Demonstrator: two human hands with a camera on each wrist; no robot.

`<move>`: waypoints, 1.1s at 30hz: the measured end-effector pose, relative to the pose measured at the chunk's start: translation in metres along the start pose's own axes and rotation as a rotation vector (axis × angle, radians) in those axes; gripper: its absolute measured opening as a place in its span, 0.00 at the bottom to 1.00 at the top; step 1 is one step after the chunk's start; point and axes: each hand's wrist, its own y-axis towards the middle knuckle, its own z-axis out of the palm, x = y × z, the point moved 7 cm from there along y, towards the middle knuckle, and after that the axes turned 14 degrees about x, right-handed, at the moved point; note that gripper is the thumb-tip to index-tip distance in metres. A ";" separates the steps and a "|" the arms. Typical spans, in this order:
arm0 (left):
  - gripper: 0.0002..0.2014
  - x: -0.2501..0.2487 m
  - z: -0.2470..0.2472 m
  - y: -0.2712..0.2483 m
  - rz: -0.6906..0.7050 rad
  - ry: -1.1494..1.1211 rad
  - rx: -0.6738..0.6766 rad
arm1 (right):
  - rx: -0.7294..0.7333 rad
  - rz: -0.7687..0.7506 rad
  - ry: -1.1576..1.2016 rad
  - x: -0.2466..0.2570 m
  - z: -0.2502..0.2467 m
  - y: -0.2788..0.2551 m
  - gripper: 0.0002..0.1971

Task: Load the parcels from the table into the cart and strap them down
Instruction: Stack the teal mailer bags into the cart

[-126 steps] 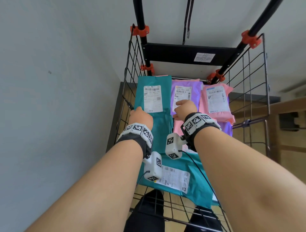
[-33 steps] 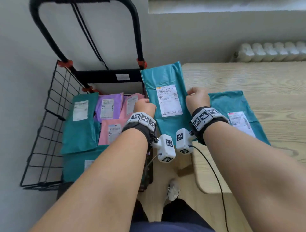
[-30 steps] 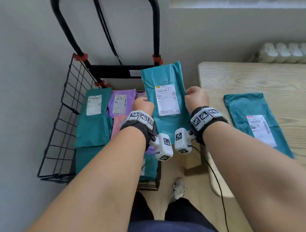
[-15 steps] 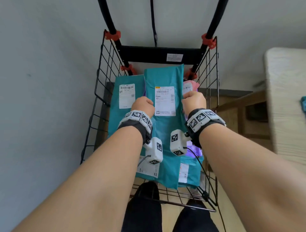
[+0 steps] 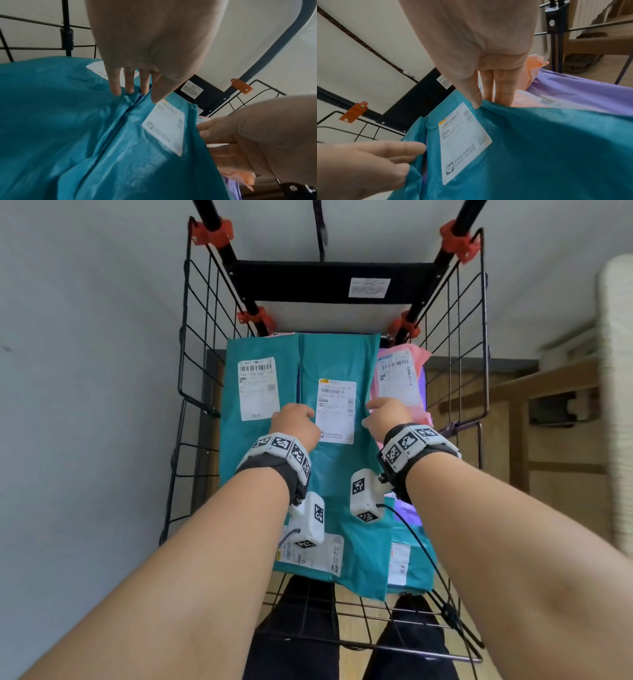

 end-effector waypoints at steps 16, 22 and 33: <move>0.22 -0.075 -0.012 -0.086 0.045 -0.168 -0.246 | -0.107 -0.294 -0.014 0.007 -0.083 -0.074 0.18; 0.23 -0.147 0.016 -0.132 0.117 -0.165 -0.327 | -0.265 -0.430 0.057 -0.022 -0.152 -0.133 0.16; 0.22 -0.312 0.126 -0.164 0.290 -0.101 -0.228 | -0.391 -0.294 0.056 -0.167 -0.290 -0.169 0.18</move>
